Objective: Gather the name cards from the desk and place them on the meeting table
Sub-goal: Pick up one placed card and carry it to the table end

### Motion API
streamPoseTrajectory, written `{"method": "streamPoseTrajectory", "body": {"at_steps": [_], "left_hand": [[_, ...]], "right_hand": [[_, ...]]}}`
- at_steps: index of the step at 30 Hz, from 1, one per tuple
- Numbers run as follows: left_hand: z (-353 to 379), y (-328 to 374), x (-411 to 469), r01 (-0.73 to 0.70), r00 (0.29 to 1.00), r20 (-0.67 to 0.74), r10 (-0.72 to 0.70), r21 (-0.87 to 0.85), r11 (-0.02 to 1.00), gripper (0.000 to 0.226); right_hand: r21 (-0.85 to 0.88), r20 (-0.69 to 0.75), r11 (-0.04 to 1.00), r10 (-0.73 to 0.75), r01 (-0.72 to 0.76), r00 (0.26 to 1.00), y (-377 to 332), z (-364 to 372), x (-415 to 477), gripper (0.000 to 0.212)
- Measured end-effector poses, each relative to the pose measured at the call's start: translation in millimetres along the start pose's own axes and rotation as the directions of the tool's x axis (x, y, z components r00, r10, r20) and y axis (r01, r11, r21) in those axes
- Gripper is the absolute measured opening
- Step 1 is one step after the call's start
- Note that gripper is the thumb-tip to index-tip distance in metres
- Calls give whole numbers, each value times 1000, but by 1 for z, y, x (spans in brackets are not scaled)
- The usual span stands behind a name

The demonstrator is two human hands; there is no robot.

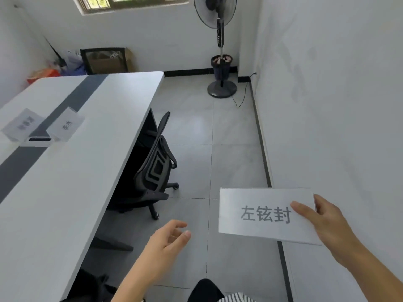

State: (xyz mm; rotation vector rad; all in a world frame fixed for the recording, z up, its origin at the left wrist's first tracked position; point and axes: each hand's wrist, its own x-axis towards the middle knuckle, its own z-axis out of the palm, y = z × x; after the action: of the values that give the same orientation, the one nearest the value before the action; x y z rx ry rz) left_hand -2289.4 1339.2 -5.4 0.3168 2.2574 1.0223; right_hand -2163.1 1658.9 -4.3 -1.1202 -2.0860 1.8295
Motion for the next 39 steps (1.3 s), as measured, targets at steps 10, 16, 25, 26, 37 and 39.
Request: {"method": "streamPoseTrajectory", "body": {"at_steps": [10, 16, 25, 26, 37, 39], "left_hand": [[-77, 52, 240, 100, 995, -7, -101, -87, 991, 24], [-131, 151, 396, 29, 1000, 13, -27, -134, 991, 21], [-152, 251, 609, 25, 999, 35, -22, -83, 996, 23], [-155, 259, 629, 38, 999, 24, -36, -85, 996, 24], [-233, 300, 800, 157, 969, -145, -200, -260, 953, 56], [-254, 295, 842, 180, 958, -166, -234, -287, 941, 40]], "right_hand": [[-35, -20, 999, 24, -25, 999, -84, 34, 239, 15], [4, -92, 1000, 9, -8, 996, -162, 35, 365, 14], [96, -68, 995, -24, 31, 997, -237, 43, 610, 13], [107, -48, 994, -28, 33, 998, -248, 45, 638, 13], [25, 225, 994, -108, 105, 968, -384, 115, 892, 11], [-4, 247, 995, -93, 97, 965, -400, 139, 936, 12]]}}
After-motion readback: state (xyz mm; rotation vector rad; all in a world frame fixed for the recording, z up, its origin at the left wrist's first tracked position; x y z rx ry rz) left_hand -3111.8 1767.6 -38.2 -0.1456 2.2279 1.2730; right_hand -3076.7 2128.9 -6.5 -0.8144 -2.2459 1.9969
